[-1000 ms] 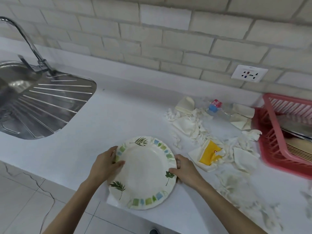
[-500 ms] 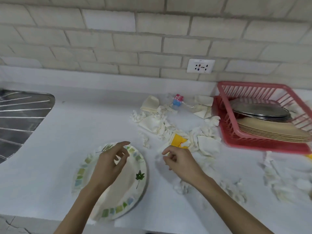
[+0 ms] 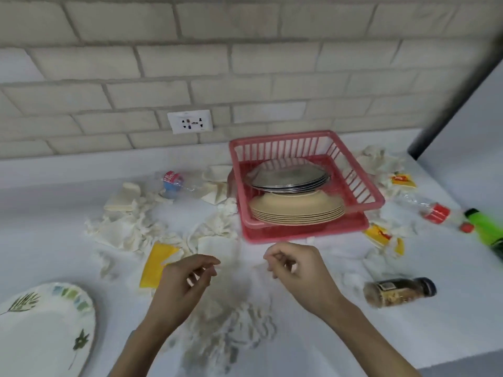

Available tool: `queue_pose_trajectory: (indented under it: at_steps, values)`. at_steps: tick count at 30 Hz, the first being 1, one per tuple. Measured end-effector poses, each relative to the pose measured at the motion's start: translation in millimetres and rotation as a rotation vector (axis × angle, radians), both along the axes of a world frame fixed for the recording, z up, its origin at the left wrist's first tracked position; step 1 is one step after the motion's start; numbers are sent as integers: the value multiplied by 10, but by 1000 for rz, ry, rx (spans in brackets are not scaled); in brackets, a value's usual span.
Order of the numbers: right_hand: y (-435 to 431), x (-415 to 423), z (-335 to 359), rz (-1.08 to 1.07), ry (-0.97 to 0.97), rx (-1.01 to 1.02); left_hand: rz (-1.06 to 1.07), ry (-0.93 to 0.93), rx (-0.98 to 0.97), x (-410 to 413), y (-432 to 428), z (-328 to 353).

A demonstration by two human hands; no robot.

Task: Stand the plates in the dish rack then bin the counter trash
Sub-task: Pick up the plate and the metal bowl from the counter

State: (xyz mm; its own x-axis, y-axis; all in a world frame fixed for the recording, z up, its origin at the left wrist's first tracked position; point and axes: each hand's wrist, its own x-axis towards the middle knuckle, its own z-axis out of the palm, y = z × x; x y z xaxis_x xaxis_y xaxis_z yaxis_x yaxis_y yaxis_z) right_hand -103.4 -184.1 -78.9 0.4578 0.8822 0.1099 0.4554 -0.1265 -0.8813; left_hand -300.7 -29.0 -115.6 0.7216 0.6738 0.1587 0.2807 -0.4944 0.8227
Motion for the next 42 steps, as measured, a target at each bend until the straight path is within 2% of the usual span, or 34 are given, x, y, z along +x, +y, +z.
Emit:
queue_pose_trajectory:
  at_steps: [5, 11, 15, 21, 27, 34, 42]
  values:
    - [-272, 940, 112, -85, -78, 85, 34, -22, 56, 775, -93, 151]
    - [-243, 1955, 148, -111, -179, 91, 41, -9, 232, 1504, 219, 320]
    - [-61, 2474, 64, -117, -236, 54, 42, 142, 362, 1832, 554, 297]
    - [333, 2993, -209, 44, -526, -146, -9, 535, 645, 2198, 929, 187]
    - [772, 3129, -362, 231, -758, -340, -170, 777, 683, 2421, 1045, 155]
    - [1045, 3132, -417, 341, -731, -376, -230, 744, 694, 2489, 1190, 20]
    - [1218, 3276, -323, 263, -727, -269, -97, 511, 618, 2617, 1243, 51]
